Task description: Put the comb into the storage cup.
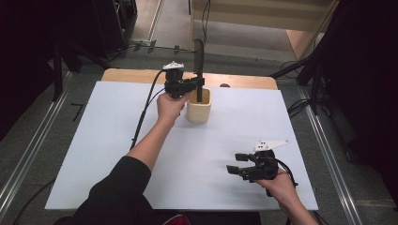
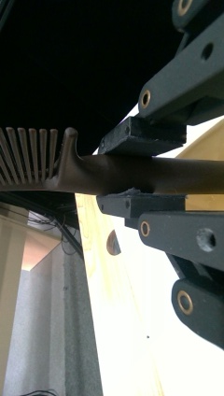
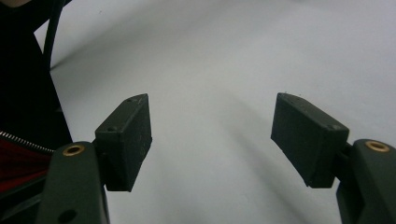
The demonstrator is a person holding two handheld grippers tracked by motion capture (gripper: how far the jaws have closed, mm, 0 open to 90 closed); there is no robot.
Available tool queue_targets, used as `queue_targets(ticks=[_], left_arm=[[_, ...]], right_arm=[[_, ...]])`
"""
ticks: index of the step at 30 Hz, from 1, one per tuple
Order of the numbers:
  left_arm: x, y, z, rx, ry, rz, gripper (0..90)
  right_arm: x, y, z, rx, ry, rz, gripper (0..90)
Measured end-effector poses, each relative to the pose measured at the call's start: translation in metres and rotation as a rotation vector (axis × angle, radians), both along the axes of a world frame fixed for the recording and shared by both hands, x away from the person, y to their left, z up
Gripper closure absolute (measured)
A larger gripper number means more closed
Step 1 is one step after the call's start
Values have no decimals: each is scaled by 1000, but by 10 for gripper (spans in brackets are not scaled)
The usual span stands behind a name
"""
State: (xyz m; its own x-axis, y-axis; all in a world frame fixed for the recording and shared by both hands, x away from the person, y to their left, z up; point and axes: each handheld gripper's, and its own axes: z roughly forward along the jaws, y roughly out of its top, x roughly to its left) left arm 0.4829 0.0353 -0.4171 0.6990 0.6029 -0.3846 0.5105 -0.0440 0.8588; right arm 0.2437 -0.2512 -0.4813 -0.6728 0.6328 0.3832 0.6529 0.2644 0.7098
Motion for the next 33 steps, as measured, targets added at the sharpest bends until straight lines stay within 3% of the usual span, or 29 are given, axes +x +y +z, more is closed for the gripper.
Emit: queue_targets(ticks=[16, 30, 33], left_arm=[[-6, 2, -14, 28, -25, -14, 732], [-7, 3, -21, 32, -8, -35, 730], [-10, 4, -22, 42, -30, -47, 693]], right_arm=[[0, 0, 1, 6, -6, 4, 269], [0, 0, 2, 4, -14, 3, 269], [0, 0, 2, 8, -14, 3, 269]])
